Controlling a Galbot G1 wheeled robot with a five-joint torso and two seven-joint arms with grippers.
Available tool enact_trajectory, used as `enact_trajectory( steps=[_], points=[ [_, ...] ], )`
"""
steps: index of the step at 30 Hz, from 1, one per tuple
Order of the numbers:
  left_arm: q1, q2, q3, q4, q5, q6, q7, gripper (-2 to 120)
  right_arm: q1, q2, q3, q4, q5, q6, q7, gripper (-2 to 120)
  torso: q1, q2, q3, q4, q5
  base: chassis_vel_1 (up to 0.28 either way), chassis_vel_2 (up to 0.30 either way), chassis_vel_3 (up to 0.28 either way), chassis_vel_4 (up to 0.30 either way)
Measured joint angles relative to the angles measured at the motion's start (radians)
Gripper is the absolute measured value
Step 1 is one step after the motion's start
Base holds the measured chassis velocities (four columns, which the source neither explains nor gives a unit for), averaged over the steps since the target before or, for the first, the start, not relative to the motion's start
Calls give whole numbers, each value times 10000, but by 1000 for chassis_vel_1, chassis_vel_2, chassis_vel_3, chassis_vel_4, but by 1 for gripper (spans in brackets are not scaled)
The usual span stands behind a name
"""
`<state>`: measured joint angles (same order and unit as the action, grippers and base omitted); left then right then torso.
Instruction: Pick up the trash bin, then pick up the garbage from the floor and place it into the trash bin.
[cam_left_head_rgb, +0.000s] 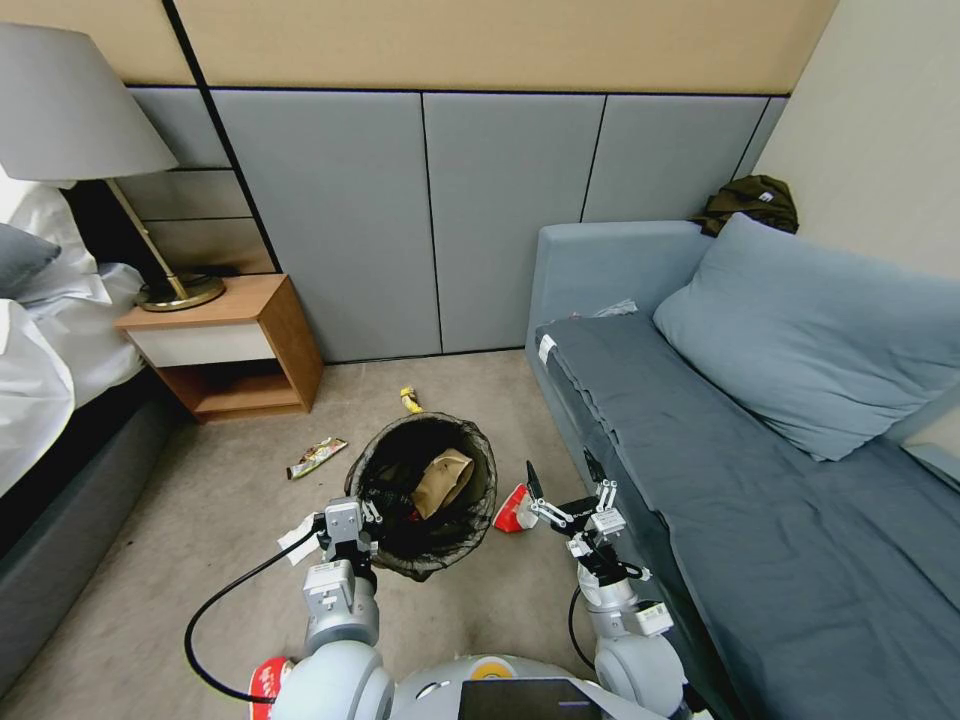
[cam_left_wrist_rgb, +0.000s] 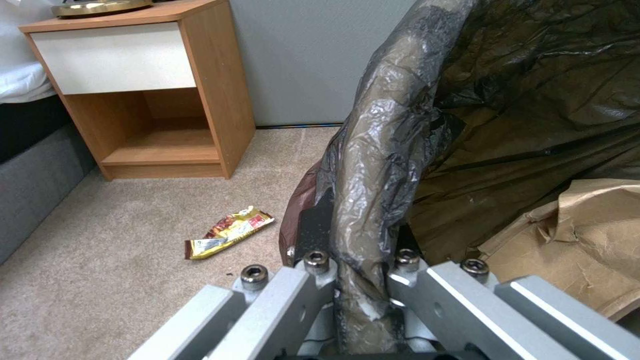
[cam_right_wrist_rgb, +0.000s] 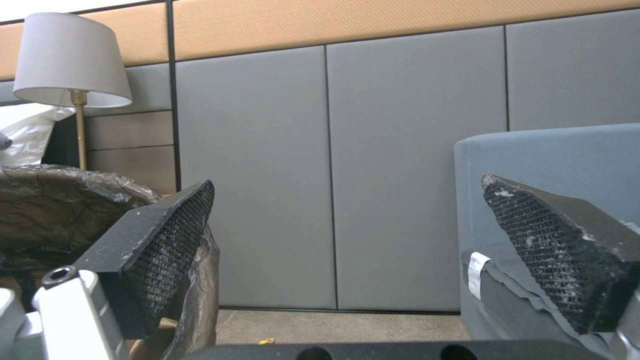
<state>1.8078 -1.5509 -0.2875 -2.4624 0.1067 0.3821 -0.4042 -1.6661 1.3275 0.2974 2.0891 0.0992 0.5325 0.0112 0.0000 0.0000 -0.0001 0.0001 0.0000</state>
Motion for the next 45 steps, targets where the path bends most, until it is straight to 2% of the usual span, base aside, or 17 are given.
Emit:
enact_trajectory(
  steps=[31, 33, 37, 40, 41, 42, 44, 45],
  points=[
    [0, 0, 0, 3, 0, 0, 0, 0, 66, -2, -20, -13, 0, -63, 14, 100, -1, 0, 0, -1, 0, 0, 0, 0, 0],
    [0, 0, 0, 3, 0, 0, 0, 0, 590, -29, -203, -314, 0, -721, 245, 100, -1, 0, 0, -1, 2, 0, 0, 0, 0],
    [-1, 0, 0, 3, 0, 0, 0, 0, 1076, -53, -372, -593, -1, -1344, 478, 100, 0, 0, 1, 0, 0, 0, 0, 0, 0],
    [0, 0, 0, 4, 0, 0, 0, 0, 1810, -89, -633, -1013, 0, -2277, 822, 100, 0, 0, 1, 1, 0, 0, 0, 0, 0],
    [0, 0, 0, 4, 0, 0, 0, 0, 1810, -89, -633, -1013, 0, -2277, 822, 100, 0, 0, 1, 1, 0, 0, 0, 0, 0],
    [0, 0, 0, 3, -1, 0, 0, 0, 2236, -110, -779, -1250, 1, -2784, 1008, 100, 0, 0, 1, 0, 0, 0, 0, 0, 0],
    [0, 0, 0, 4, -1, 0, 0, 0, 2470, -110, -785, -1266, 7, -2788, 998, 100, -1, 0, 1, 0, -1, 0, 0, 0, 0],
    [-1, 0, -2, 4, -1, 0, -1, 0, 2700, -134, -947, -1499, 54, -3162, 1015, 100, 0, 0, 2, -6, -4, 0, 0, 0, 0]
  ],
)
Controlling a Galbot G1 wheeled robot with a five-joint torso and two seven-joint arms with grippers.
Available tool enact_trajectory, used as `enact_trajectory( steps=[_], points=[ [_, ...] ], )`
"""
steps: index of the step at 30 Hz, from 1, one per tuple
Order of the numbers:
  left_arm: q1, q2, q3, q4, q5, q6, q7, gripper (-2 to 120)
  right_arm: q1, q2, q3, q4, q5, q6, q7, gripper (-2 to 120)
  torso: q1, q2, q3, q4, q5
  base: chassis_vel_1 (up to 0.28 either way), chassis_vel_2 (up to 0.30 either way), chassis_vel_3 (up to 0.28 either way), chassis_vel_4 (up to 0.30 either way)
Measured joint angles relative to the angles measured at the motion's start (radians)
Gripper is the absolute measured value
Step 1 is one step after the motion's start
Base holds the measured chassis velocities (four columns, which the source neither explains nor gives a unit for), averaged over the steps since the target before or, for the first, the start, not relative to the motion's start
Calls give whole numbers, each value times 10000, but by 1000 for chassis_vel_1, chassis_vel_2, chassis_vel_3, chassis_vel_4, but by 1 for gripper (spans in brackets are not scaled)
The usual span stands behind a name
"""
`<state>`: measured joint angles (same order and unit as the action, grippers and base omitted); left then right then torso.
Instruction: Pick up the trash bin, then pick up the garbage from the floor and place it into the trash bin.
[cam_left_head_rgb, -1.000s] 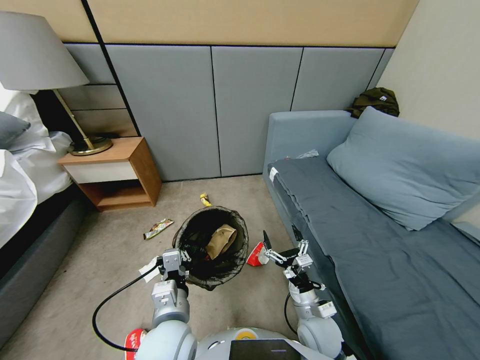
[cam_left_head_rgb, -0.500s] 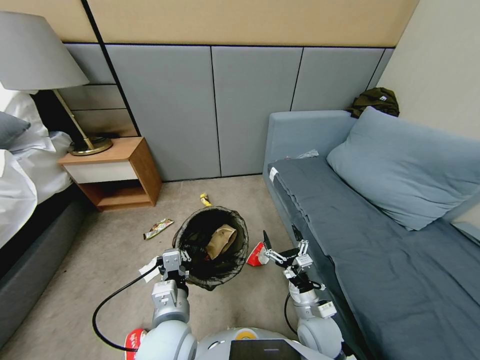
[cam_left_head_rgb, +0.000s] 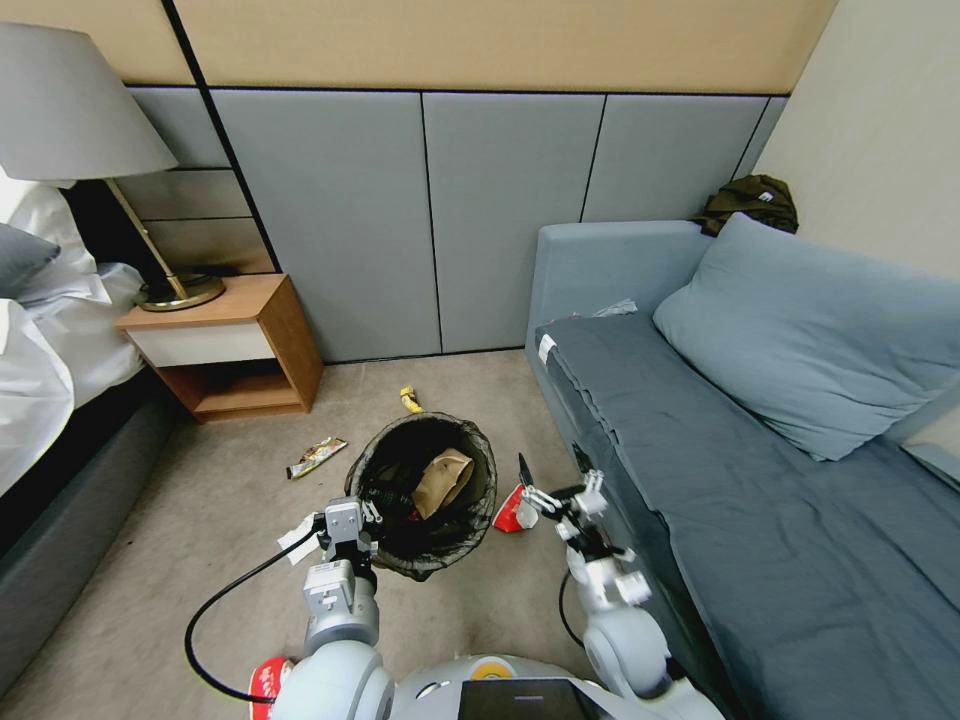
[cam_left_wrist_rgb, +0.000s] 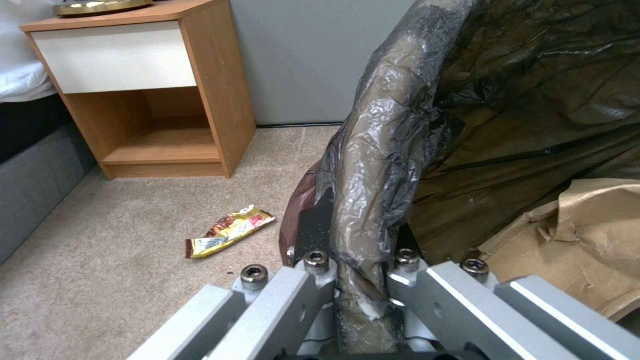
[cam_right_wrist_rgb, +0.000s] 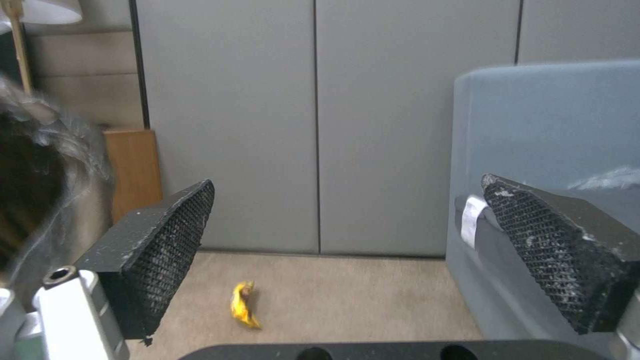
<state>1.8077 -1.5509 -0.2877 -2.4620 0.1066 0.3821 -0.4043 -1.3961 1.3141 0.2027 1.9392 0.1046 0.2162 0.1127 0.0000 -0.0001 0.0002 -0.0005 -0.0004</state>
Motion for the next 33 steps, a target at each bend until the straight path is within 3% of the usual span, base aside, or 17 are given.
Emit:
enact_trajectory(
  steps=[7, 8, 16, 24, 33],
  points=[
    [-1, -1, 2, 0, -1, 0, 0, 0, 989, -83, -621, -968, 398, -1449, 112, 100, -1, 0, 0, 13, 2, 0, 0, 0, 0],
    [0, 1, 4, 0, -1, 0, 1, 0, 1102, -104, -740, -1135, 608, -1835, 176, 100, -1, 0, -1, 4, 8, 0, 0, 0, 0],
    [0, 0, 2, 0, -1, 0, 1, 0, 1452, -176, -989, -1658, 1173, -3129, 563, 100, -1, 0, -1, 4, 5, 0, 0, 0, 0],
    [1, 0, 2, 0, 0, -1, 0, 0, 2115, -126, -1263, -2995, 1996, -4033, 850, 100, 0, 0, -1, 6, 4, 0, 0, 0, 0],
    [0, 0, 2, 0, 0, 0, 0, 0, 2255, -73, -1231, -3778, 2278, -4323, 874, 100, 0, 1, -1, 5, 5, 0, 0, 0, 0]
  ],
)
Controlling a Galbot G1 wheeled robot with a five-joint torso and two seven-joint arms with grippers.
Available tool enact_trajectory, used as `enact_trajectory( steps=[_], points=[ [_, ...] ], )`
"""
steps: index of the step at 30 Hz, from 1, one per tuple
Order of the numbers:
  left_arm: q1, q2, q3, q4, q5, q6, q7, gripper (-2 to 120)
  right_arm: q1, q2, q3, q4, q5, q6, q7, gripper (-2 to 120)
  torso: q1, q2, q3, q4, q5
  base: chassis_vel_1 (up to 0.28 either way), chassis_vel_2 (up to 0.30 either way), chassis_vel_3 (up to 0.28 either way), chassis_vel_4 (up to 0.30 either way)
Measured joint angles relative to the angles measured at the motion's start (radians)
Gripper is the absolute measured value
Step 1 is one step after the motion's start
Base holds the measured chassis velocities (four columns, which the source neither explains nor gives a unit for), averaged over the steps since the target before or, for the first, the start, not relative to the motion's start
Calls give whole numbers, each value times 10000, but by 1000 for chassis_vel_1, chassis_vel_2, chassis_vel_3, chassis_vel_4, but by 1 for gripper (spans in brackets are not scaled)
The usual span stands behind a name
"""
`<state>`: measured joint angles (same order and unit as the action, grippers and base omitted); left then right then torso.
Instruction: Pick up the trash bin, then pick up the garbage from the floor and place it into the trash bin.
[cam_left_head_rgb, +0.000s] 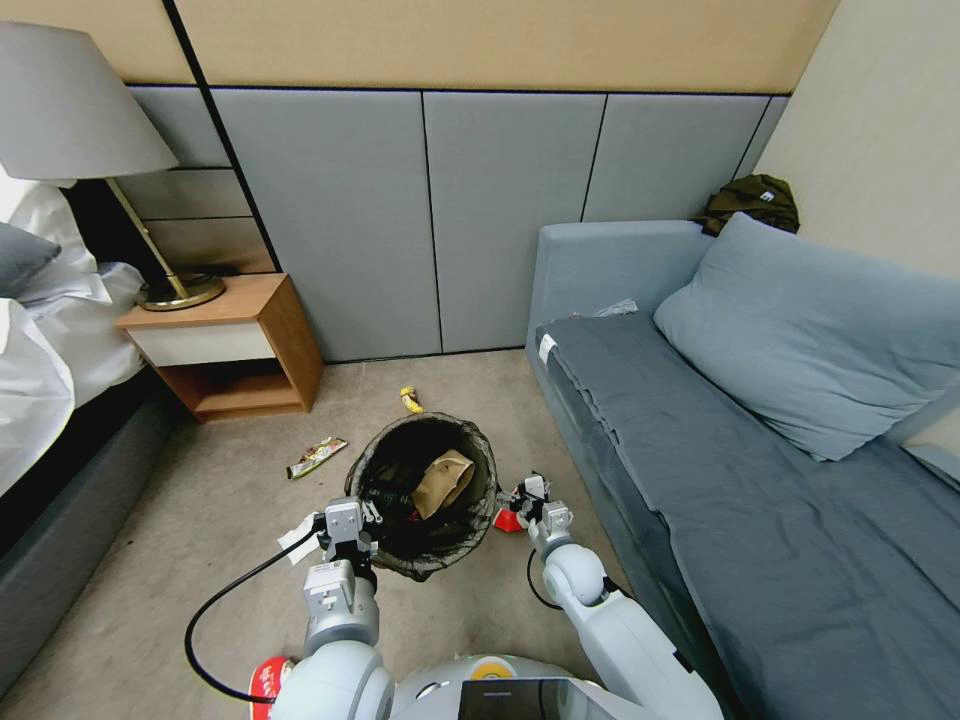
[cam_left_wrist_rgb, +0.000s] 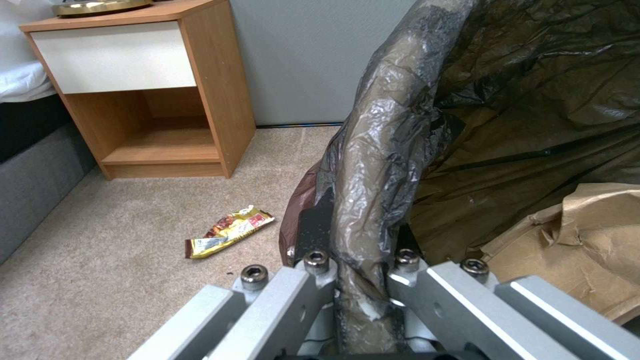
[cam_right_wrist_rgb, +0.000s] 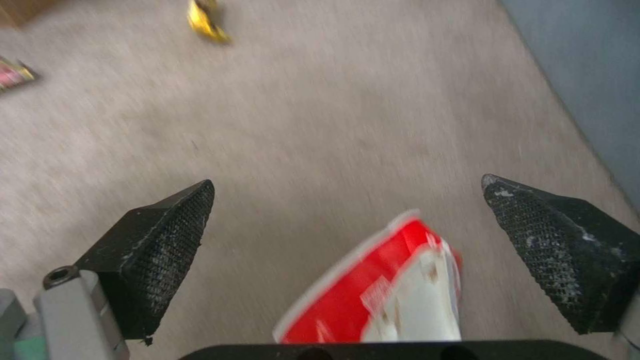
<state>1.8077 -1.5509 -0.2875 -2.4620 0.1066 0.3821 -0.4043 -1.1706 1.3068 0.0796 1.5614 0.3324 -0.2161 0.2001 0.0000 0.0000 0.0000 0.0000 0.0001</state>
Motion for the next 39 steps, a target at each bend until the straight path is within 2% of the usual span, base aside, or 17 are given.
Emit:
enact_trajectory(
  steps=[33, 39],
  points=[
    [0, 0, 0, 0, 0, 0, 0, 0, 227, 311, 354, -2209, -286, 491, -482, 100, 0, 1, 0, -1, -1, 0, 0, 0, 0],
    [0, 1, 0, 0, 1, 0, 0, 0, 579, 575, 395, -3117, -500, 808, -718, 100, 0, 0, 0, 0, -1, 0, 0, 0, 0]
  ],
)
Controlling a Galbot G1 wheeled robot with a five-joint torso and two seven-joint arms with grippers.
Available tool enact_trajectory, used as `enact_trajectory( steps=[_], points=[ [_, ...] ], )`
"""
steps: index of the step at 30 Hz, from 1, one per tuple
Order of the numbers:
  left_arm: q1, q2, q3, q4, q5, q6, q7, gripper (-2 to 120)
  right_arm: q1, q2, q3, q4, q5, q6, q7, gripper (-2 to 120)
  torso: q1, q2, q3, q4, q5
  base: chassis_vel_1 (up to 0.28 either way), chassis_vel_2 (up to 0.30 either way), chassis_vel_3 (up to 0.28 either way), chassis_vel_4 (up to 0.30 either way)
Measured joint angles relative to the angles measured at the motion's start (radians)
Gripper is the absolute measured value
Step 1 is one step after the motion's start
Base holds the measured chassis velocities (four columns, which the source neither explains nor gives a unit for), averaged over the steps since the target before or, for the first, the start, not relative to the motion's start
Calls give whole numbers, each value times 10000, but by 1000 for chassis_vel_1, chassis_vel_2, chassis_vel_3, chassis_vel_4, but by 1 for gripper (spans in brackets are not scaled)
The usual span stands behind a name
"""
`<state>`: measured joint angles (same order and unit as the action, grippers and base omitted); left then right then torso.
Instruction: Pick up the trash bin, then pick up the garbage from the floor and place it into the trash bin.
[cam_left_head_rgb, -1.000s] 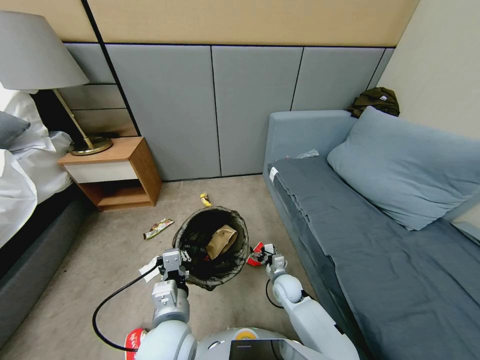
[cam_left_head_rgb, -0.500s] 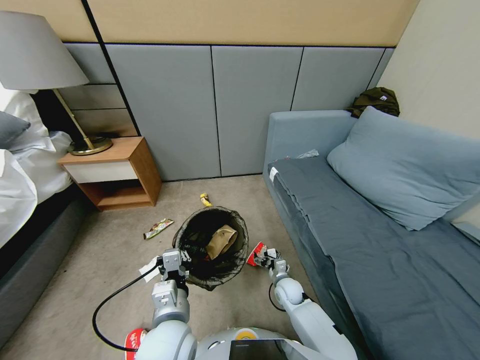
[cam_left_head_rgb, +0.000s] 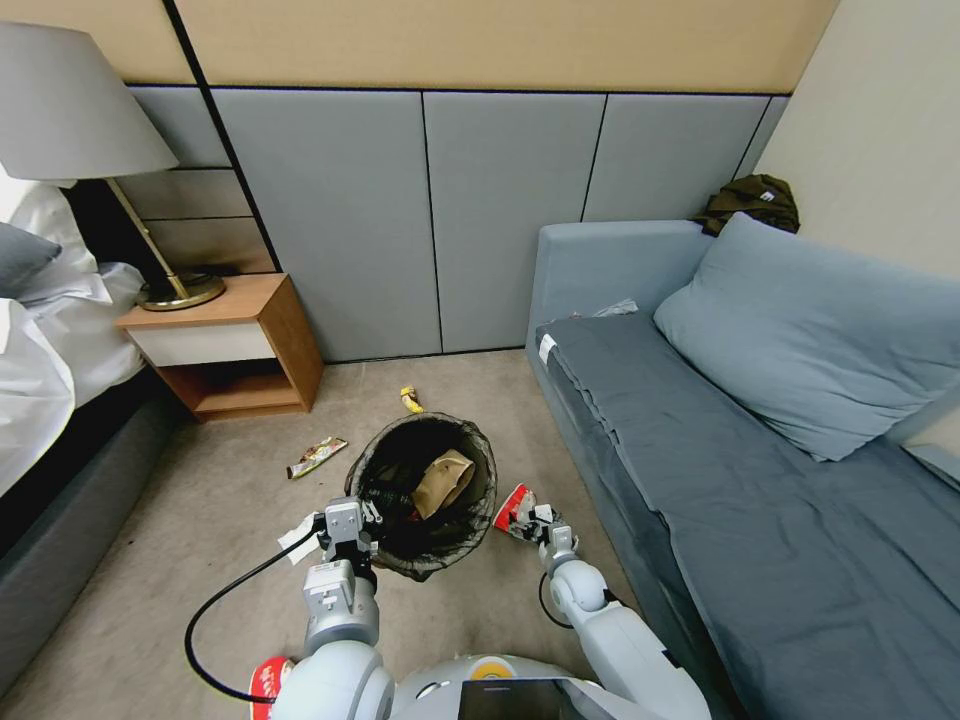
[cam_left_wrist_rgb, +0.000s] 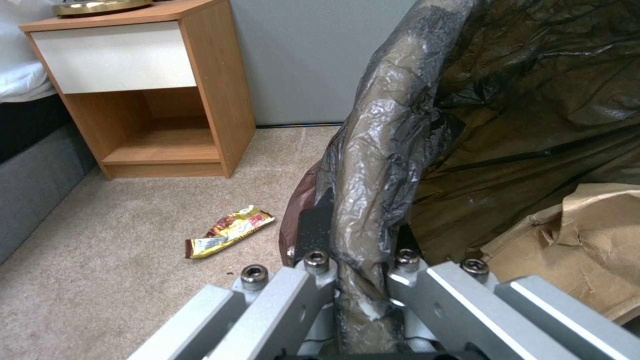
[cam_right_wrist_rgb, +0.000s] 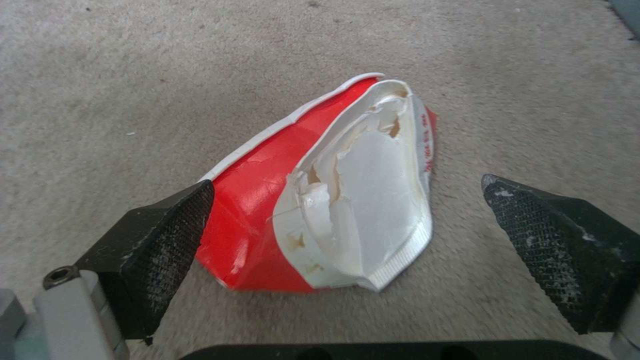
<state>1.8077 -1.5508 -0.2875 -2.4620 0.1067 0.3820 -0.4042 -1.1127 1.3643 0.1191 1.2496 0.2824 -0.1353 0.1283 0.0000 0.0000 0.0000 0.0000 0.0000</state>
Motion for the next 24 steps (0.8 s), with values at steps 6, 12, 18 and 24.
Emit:
enact_trajectory(
  steps=[6, 12, 18, 24],
  points=[
    [0, 0, 0, 0, -1, 0, 0, 0, 285, 168, -6, -675, -248, 223, -100, 99, 0, 0, 0, 1, 0, 0, 0, 0, 0],
    [0, 0, 0, 0, 0, 0, 0, 0, 506, 262, -10, -1193, -363, 405, -279, 89, -1, 0, 0, 0, 0, 0, 0, 0, 0],
    [0, 0, 0, 0, 0, 0, 0, 0, 726, 423, 1, -1856, -533, 719, -511, 66, 0, 0, 0, 0, 0, 0, 0, 0, 0],
    [1, 0, 0, 0, 0, 0, 0, 0, 839, 480, 11, -2136, -588, 907, -650, 47, -1, 0, -1, 0, 0, 0, 0, 0, 0]
  ],
)
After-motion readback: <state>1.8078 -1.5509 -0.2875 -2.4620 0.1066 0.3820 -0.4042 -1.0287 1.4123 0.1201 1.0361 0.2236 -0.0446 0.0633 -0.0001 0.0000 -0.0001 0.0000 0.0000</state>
